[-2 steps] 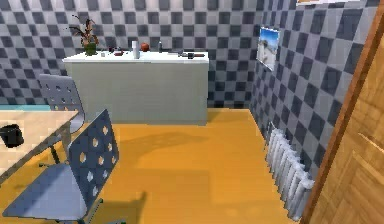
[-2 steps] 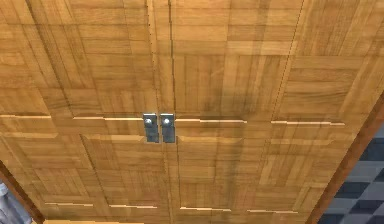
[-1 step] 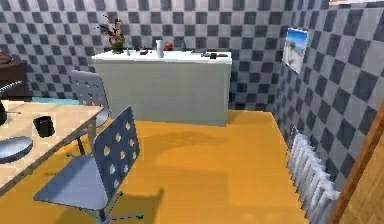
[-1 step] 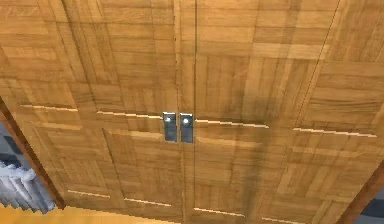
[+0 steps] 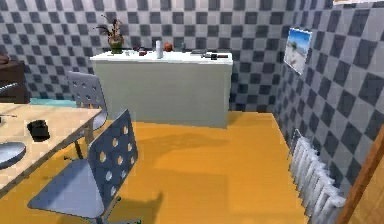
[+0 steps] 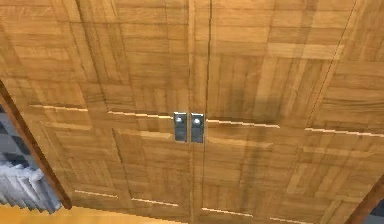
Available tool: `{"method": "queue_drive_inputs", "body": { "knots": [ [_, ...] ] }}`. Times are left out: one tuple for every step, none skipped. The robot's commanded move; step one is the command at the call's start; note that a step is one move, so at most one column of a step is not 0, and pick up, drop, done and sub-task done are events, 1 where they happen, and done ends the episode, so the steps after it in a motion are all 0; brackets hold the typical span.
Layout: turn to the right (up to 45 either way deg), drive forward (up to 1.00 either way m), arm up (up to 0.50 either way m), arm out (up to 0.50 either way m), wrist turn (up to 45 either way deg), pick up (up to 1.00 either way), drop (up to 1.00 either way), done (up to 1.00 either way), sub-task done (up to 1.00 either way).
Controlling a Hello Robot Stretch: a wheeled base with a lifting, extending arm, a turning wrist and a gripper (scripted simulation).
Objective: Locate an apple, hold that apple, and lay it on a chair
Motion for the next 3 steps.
{"method": "queue_drive_inputs", "body": {
  "knots": [
    [6.0,0.0,0.0,0.0,0.0,0.0,0.0,0.0,0.0],
    [0.0,1.0,0.0,0.0,0.0,0.0,0.0,0.0,0.0],
    [15.0,0.0,0.0,0.0,0.0,0.0,0.0,0.0,0.0]
  ]
}}
